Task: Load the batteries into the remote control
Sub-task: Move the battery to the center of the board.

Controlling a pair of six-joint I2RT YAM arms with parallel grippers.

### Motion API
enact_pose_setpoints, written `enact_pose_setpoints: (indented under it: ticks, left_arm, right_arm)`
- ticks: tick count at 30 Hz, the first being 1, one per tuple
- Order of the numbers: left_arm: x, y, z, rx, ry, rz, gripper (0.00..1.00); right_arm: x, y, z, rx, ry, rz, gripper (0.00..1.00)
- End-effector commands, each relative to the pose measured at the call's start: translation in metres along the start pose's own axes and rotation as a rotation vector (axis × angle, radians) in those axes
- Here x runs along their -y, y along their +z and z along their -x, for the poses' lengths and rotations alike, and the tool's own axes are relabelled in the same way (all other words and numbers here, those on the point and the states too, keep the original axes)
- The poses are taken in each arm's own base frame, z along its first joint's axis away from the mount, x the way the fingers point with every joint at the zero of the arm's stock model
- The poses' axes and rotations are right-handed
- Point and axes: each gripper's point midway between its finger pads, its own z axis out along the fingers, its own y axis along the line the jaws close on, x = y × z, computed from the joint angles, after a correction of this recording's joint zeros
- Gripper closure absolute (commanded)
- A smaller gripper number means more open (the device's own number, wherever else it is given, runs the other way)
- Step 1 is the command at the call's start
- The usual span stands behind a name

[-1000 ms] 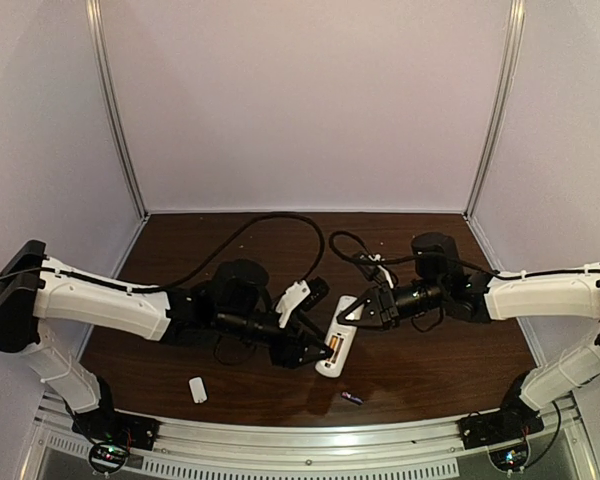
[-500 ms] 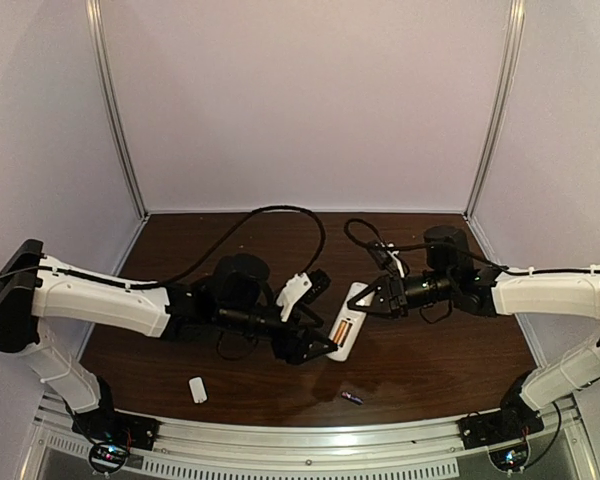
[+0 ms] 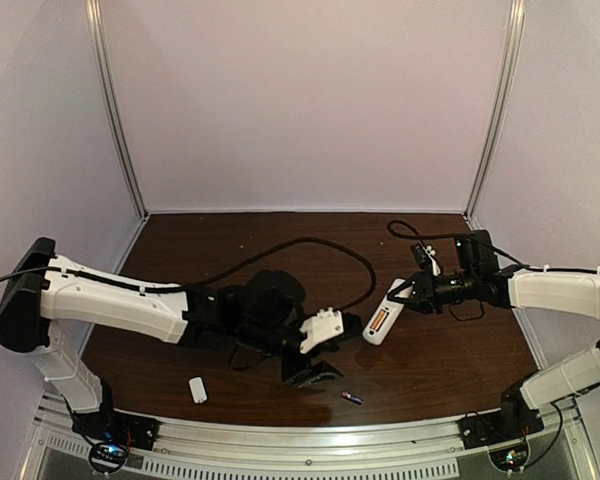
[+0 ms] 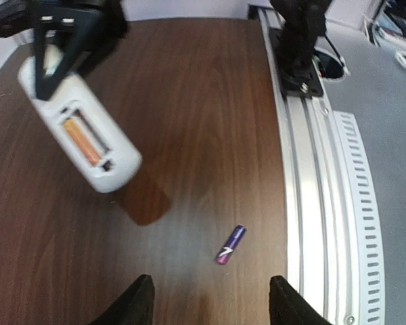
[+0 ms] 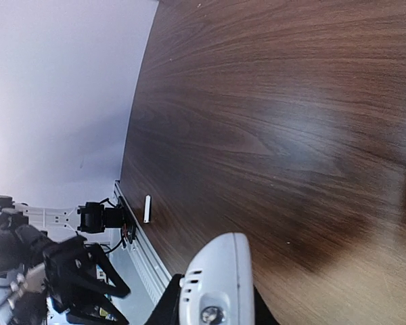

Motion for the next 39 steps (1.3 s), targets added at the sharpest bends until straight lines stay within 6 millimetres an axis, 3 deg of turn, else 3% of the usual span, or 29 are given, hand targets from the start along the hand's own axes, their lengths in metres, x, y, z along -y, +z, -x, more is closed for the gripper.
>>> enact_pose_setpoints:
  ticks: [1, 5, 10, 26, 39]
  left_arm:
    - [0.026, 0.029, -0.034, -0.234, 0.19, -0.091, 0.48]
    - [0.023, 0.048, -0.03, -0.302, 0.277, -0.079, 0.56]
    - [0.021, 0.066, -0.041, -0.402, 0.378, -0.079, 0.68]
    - [0.035, 0.104, -0.059, -0.513, 0.461, -0.15, 0.71]
    - [0.037, 0.117, -0.064, -0.538, 0.473, -0.166, 0.78]
  right_arm:
    - [0.017, -0.016, 0.001, 0.051, 0.003, -0.063, 1.0]
    - [0.018, -0.024, 0.005, 0.109, 0.0, -0.088, 1.0]
    - [0.022, -0.03, 0.005, 0.122, 0.016, -0.091, 1.0]
    - [0.021, -0.04, 0.009, 0.153, 0.024, -0.08, 1.0]
    - [0.021, -0.04, 0.009, 0.146, 0.023, -0.073, 1.0]
